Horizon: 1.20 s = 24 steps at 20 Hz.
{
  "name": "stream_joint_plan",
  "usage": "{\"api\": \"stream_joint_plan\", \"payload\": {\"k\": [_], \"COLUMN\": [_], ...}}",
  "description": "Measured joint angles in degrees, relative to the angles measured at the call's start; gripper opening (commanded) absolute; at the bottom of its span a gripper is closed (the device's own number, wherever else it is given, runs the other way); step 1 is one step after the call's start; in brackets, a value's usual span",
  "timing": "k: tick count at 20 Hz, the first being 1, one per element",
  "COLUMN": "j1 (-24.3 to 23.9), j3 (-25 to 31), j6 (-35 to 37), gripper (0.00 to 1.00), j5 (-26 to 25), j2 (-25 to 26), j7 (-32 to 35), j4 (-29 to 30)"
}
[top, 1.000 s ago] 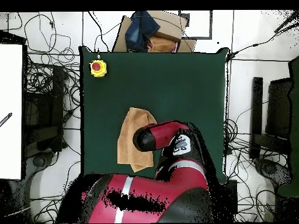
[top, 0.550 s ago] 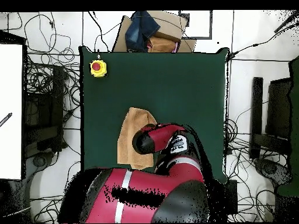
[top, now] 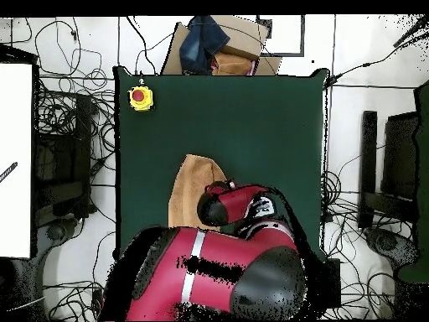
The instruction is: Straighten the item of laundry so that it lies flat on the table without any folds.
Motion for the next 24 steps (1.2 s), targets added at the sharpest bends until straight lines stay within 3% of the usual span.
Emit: {"api": "stream_joint_plan", "payload": {"k": [14, 24], "j1": [2.3, 2.3], "j3": [-2.8, -4.4], "j6": [0.0, 0.0], "gripper": [1.0, 1.0], "j5": [0.0, 0.0], "j2": [2.1, 4.1], "j7": [0.0, 0.0], "j4": [-0.1, -3.8]}}
